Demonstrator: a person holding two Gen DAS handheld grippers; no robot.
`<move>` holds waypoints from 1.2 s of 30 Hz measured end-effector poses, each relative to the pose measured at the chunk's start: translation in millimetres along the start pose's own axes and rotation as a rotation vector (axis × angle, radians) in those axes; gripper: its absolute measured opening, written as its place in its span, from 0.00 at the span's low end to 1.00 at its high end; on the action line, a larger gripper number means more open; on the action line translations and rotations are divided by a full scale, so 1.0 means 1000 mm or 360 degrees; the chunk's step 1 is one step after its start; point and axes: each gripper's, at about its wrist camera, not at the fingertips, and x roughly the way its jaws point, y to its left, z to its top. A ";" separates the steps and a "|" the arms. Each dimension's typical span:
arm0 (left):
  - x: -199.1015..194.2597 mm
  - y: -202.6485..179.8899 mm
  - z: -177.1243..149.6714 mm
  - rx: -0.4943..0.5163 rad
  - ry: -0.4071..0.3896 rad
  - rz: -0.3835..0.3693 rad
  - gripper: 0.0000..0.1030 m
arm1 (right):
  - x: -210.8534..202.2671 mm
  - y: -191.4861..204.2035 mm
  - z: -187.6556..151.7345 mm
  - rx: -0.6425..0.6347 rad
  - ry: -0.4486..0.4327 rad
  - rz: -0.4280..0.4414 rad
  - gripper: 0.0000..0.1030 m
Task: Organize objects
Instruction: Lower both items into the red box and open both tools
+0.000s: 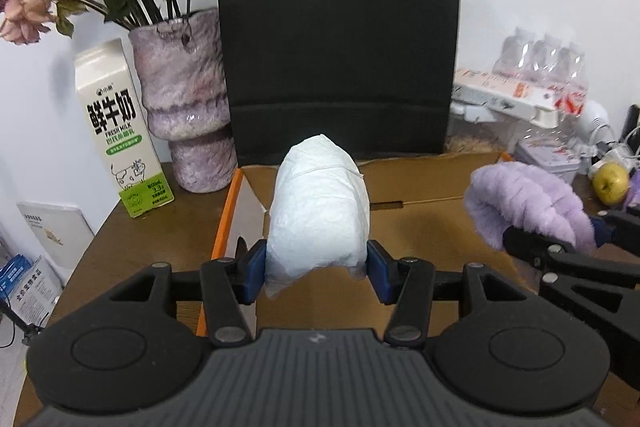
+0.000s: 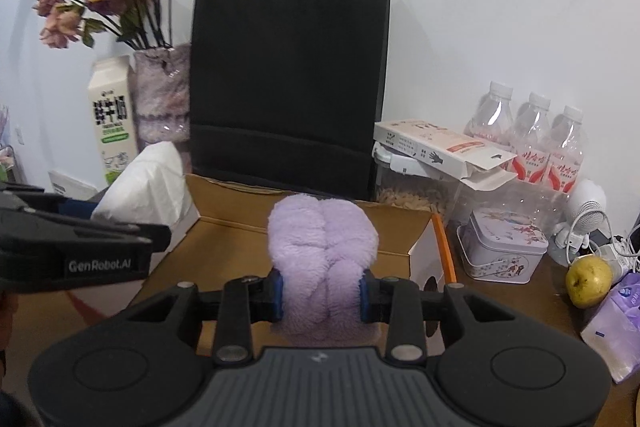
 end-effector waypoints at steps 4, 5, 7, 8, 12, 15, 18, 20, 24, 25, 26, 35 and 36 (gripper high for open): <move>0.017 -0.001 0.002 0.0006 0.0041 0.0013 0.58 | 0.017 -0.001 0.000 -0.0001 0.0033 0.0004 0.35; 0.020 -0.001 0.003 0.0005 0.0043 0.0006 0.65 | 0.021 -0.001 0.000 -0.0002 0.0045 0.0003 0.37; 0.025 0.000 0.005 0.0004 0.0040 0.0011 0.77 | 0.026 0.000 0.000 0.0000 0.0059 0.0007 0.45; 0.027 0.000 0.005 0.0004 0.0035 0.0020 0.86 | 0.029 0.000 -0.001 -0.0001 0.0067 0.0009 0.61; 0.029 0.006 0.006 -0.0018 0.0002 0.0041 1.00 | 0.030 -0.001 -0.005 -0.0014 0.0038 -0.0046 0.94; 0.032 0.010 0.006 -0.0040 0.0015 0.0036 1.00 | 0.032 -0.005 -0.005 0.0019 0.0041 -0.0037 0.96; 0.032 0.011 0.004 -0.0038 0.0014 0.0038 1.00 | 0.031 -0.007 -0.006 0.0031 0.0035 -0.0042 0.96; 0.031 0.012 0.004 -0.0036 0.0014 0.0042 1.00 | 0.029 -0.008 -0.006 0.0038 0.0032 -0.0043 0.96; 0.027 0.013 0.002 -0.0039 0.0013 0.0039 1.00 | 0.025 -0.009 -0.007 0.0048 0.0031 -0.0049 0.96; 0.025 0.013 0.002 -0.0037 0.0010 0.0036 1.00 | 0.023 -0.010 -0.008 0.0051 0.0031 -0.0049 0.96; 0.022 0.013 0.001 -0.0034 0.0008 0.0038 1.00 | 0.021 -0.010 -0.008 0.0055 0.0030 -0.0049 0.96; -0.008 0.017 -0.006 -0.0029 -0.0025 0.0032 1.00 | -0.009 -0.005 -0.009 0.0069 0.0001 -0.0053 0.96; -0.013 0.018 -0.007 -0.0029 -0.0029 0.0032 1.00 | -0.013 -0.003 -0.009 0.0068 -0.0003 -0.0057 0.96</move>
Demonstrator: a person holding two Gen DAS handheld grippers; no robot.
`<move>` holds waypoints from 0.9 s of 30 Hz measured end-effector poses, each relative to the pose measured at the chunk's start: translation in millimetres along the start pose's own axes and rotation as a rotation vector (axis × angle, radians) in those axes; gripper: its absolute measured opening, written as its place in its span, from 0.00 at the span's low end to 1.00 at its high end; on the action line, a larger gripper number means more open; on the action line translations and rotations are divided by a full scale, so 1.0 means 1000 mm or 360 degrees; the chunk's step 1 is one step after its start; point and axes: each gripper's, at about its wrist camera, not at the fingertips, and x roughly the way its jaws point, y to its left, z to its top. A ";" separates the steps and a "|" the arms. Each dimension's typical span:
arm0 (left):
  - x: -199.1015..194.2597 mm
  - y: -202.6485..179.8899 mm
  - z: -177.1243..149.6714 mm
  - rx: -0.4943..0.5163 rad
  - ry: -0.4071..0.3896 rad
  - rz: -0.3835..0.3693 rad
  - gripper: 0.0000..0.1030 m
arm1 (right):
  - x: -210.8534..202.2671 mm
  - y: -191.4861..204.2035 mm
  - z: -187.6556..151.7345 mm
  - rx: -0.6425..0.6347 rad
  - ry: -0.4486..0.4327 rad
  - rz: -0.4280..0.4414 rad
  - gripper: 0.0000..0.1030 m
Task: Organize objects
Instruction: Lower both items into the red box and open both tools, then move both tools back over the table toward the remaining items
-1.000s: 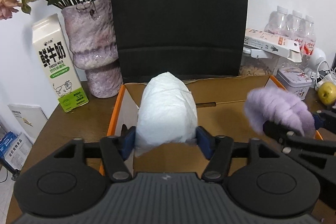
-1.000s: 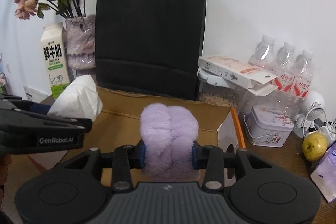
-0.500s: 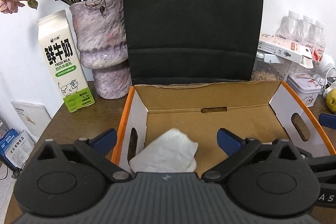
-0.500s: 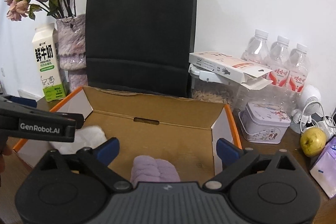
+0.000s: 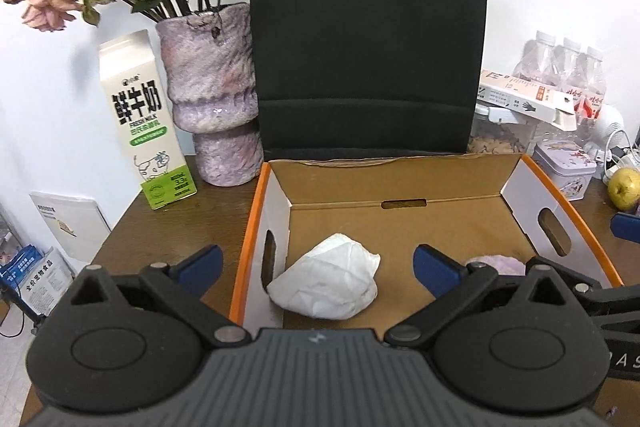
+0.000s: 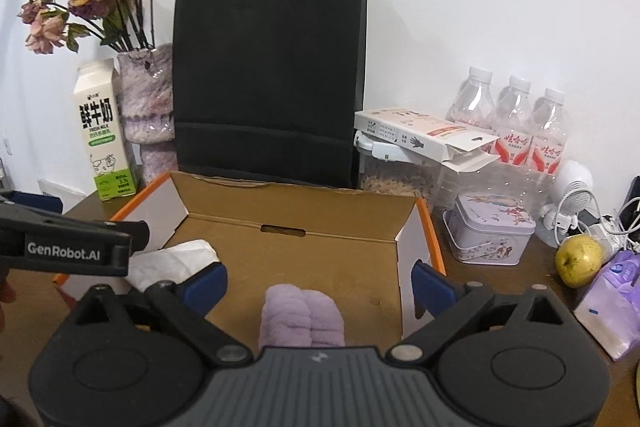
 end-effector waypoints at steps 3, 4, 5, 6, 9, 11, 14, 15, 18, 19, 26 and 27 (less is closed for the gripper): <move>-0.013 0.002 -0.004 0.0001 -0.0009 -0.0009 1.00 | -0.015 0.003 -0.001 0.0004 -0.0017 0.0006 0.97; -0.018 0.003 -0.005 0.0003 -0.0015 -0.0012 1.00 | -0.020 0.005 -0.002 0.0001 -0.0022 0.0006 0.97; -0.022 0.004 -0.007 0.0003 -0.0020 -0.0016 1.00 | -0.025 0.006 -0.003 -0.0004 -0.0027 0.0004 0.97; -0.026 0.005 -0.008 0.0001 -0.0023 -0.0018 1.00 | -0.029 0.008 -0.003 -0.0006 -0.0031 0.0004 0.97; -0.037 0.008 -0.014 -0.0003 -0.0028 -0.0022 1.00 | -0.044 0.012 -0.006 -0.0002 -0.0049 0.0008 0.97; -0.044 0.010 -0.019 0.0003 -0.0026 -0.0014 1.00 | -0.053 0.014 -0.010 0.0003 -0.0060 0.0008 0.97; -0.054 0.014 -0.027 0.0004 -0.0030 -0.0010 1.00 | -0.066 0.017 -0.016 0.0004 -0.0069 0.0007 0.97; -0.058 0.015 -0.029 0.0005 -0.0033 -0.0011 1.00 | -0.071 0.018 -0.018 0.0004 -0.0073 0.0007 0.97; -0.071 0.020 -0.037 0.0006 -0.0052 -0.0011 1.00 | -0.084 0.020 -0.025 0.0004 -0.0088 0.0009 0.97; -0.075 0.022 -0.040 0.0005 -0.0056 -0.0011 1.00 | -0.089 0.021 -0.028 0.0005 -0.0095 0.0012 0.97; -0.102 0.030 -0.064 0.0005 -0.0081 -0.0014 1.00 | -0.122 0.027 -0.051 -0.0018 -0.0145 0.0028 0.97; -0.106 0.030 -0.067 0.0004 -0.0085 -0.0019 1.00 | -0.126 0.028 -0.055 -0.0020 -0.0152 0.0030 0.97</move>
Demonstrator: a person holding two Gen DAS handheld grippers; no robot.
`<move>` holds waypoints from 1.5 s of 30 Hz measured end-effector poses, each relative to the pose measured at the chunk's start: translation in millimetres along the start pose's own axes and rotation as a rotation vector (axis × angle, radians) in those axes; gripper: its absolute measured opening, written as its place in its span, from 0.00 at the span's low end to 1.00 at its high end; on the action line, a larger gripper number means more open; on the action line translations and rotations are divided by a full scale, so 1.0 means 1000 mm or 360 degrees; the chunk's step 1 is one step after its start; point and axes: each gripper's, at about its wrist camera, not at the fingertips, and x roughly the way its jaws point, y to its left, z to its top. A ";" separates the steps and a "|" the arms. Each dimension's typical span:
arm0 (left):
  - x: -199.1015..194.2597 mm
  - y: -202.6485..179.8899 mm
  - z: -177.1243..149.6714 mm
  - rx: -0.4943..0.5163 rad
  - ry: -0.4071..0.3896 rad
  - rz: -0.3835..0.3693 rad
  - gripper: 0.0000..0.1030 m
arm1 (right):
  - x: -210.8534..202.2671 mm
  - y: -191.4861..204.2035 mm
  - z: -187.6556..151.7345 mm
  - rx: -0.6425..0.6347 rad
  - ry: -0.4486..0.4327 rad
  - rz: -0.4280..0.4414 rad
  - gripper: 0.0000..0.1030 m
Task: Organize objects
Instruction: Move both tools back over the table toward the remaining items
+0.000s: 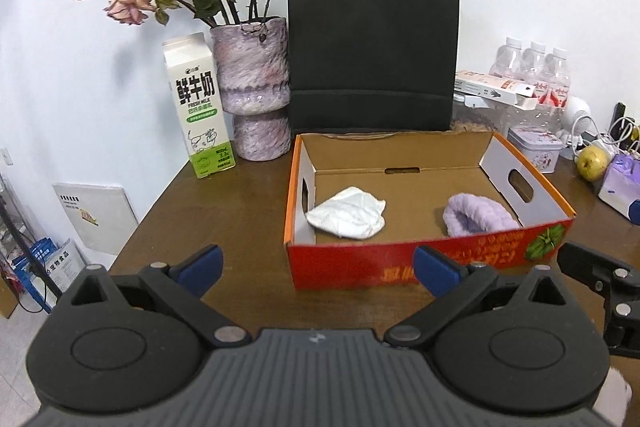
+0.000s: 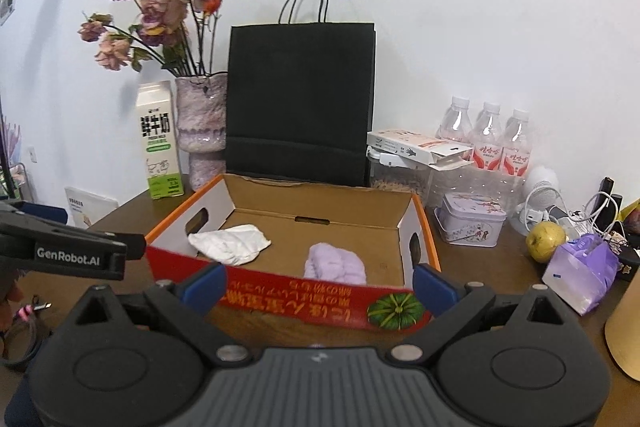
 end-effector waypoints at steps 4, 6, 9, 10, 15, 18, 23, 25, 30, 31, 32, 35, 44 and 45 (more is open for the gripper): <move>-0.020 0.006 -0.017 -0.0011 -0.0039 -0.0022 1.00 | -0.021 0.003 -0.017 -0.0012 -0.0031 0.0007 0.97; -0.030 0.009 -0.027 -0.0019 -0.0063 -0.0024 1.00 | -0.031 0.005 -0.026 -0.0023 -0.0042 0.0006 0.97; -0.045 0.015 -0.042 -0.0015 -0.0095 -0.0018 1.00 | -0.048 0.007 -0.041 -0.0030 -0.0059 -0.0003 0.97; -0.049 0.017 -0.046 -0.0016 -0.0102 -0.0014 1.00 | -0.052 0.007 -0.045 -0.0034 -0.0064 -0.0004 0.97; -0.069 0.026 -0.066 0.0033 -0.0118 -0.0045 1.00 | -0.078 0.011 -0.068 -0.0065 -0.0081 -0.0013 0.98; -0.081 0.033 -0.079 0.0056 -0.0145 -0.0039 1.00 | -0.089 0.014 -0.079 -0.0067 -0.0080 -0.0024 1.00; -0.097 0.049 -0.099 0.0053 -0.0153 -0.0048 1.00 | -0.102 0.021 -0.100 -0.0075 -0.0062 -0.0026 1.00; -0.101 0.056 -0.107 0.0040 -0.0157 -0.0051 1.00 | -0.107 0.025 -0.108 -0.0072 -0.0054 -0.0020 1.00; -0.102 0.074 -0.129 -0.0026 -0.0099 -0.0070 1.00 | -0.117 0.032 -0.125 -0.0041 -0.0054 -0.0009 1.00; -0.102 0.076 -0.133 -0.0032 -0.0091 -0.0066 1.00 | -0.119 0.034 -0.128 -0.0036 -0.0054 -0.0012 1.00; -0.104 0.079 -0.137 -0.0035 -0.0088 -0.0060 1.00 | -0.121 0.034 -0.131 -0.0030 -0.0052 -0.0018 1.00; -0.108 0.083 -0.147 -0.0047 -0.0081 -0.0059 1.00 | -0.125 0.033 -0.138 0.0002 -0.0051 -0.0036 1.00; -0.118 0.054 -0.168 0.0044 -0.0042 -0.0204 1.00 | -0.130 0.025 -0.154 0.0064 -0.0025 -0.0088 1.00; -0.118 0.047 -0.171 0.0062 -0.0034 -0.0230 1.00 | -0.130 0.023 -0.155 0.0073 -0.0027 -0.0093 1.00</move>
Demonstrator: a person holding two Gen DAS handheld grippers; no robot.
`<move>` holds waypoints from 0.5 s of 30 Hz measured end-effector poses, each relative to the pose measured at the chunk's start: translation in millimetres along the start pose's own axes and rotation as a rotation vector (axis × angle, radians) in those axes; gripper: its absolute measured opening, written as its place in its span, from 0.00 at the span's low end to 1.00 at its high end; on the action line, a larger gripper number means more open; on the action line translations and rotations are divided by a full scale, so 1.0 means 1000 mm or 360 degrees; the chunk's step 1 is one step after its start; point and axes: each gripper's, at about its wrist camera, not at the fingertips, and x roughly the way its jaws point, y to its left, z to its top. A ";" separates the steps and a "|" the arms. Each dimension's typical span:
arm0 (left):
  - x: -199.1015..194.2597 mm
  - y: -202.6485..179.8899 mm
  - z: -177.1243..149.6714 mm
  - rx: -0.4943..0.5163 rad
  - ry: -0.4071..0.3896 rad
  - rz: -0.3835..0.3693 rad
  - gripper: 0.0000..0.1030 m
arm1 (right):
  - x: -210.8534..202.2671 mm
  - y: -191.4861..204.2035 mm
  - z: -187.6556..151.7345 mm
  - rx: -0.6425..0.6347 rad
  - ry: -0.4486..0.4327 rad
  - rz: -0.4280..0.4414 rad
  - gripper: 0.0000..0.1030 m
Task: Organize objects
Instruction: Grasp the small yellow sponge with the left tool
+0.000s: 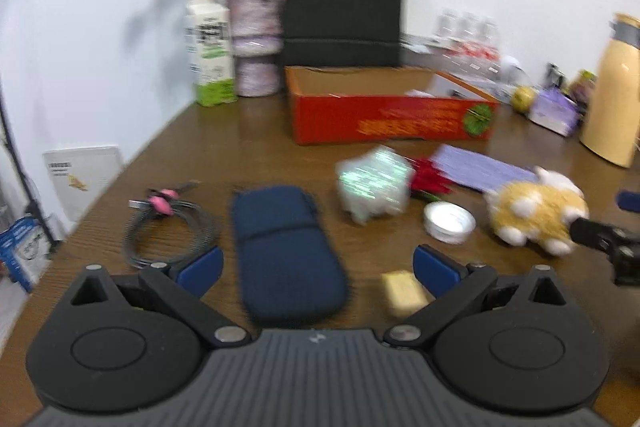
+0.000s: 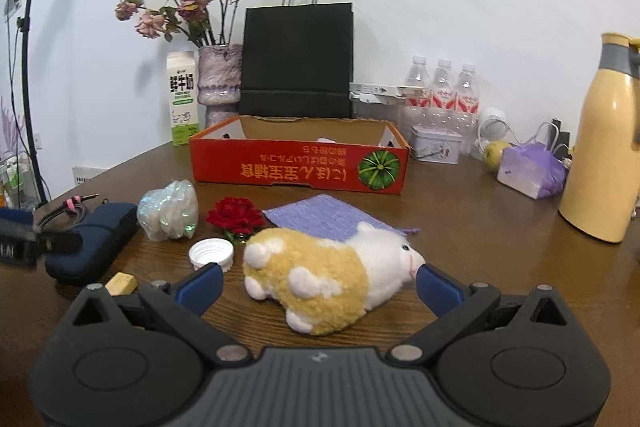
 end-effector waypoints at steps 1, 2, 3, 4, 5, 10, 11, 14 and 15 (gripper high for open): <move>0.000 -0.008 -0.002 0.0024 0.0008 -0.0034 0.99 | -0.001 -0.002 -0.001 0.0008 -0.0003 -0.0005 1.00; 0.001 -0.015 -0.005 0.0045 0.0015 -0.0067 0.93 | -0.001 -0.004 -0.003 0.0015 -0.0007 -0.0013 1.00; 0.001 -0.021 -0.007 0.0061 0.0025 -0.0092 0.90 | -0.002 -0.004 -0.004 0.0018 -0.0009 -0.0018 1.00; 0.003 -0.027 -0.010 0.0073 0.0043 -0.0115 0.83 | -0.003 -0.006 -0.005 0.0020 -0.0010 -0.0023 1.00; 0.005 -0.032 -0.012 0.0076 0.0060 -0.0136 0.75 | -0.003 -0.007 -0.006 0.0023 -0.0012 -0.0025 1.00; 0.022 -0.043 -0.016 0.0037 0.0154 -0.0153 0.53 | -0.005 -0.016 -0.012 0.0047 -0.0010 -0.0027 1.00; 0.025 -0.042 -0.016 0.0024 0.0164 -0.0145 0.53 | -0.004 -0.017 -0.013 0.0051 -0.0008 -0.0026 1.00; 0.034 -0.043 -0.015 0.0008 0.0193 -0.0124 0.52 | -0.002 -0.022 -0.016 0.0067 -0.0003 -0.0022 1.00; 0.037 -0.044 -0.015 0.0001 0.0199 -0.0117 0.51 | -0.001 -0.023 -0.016 0.0071 -0.0002 -0.0019 1.00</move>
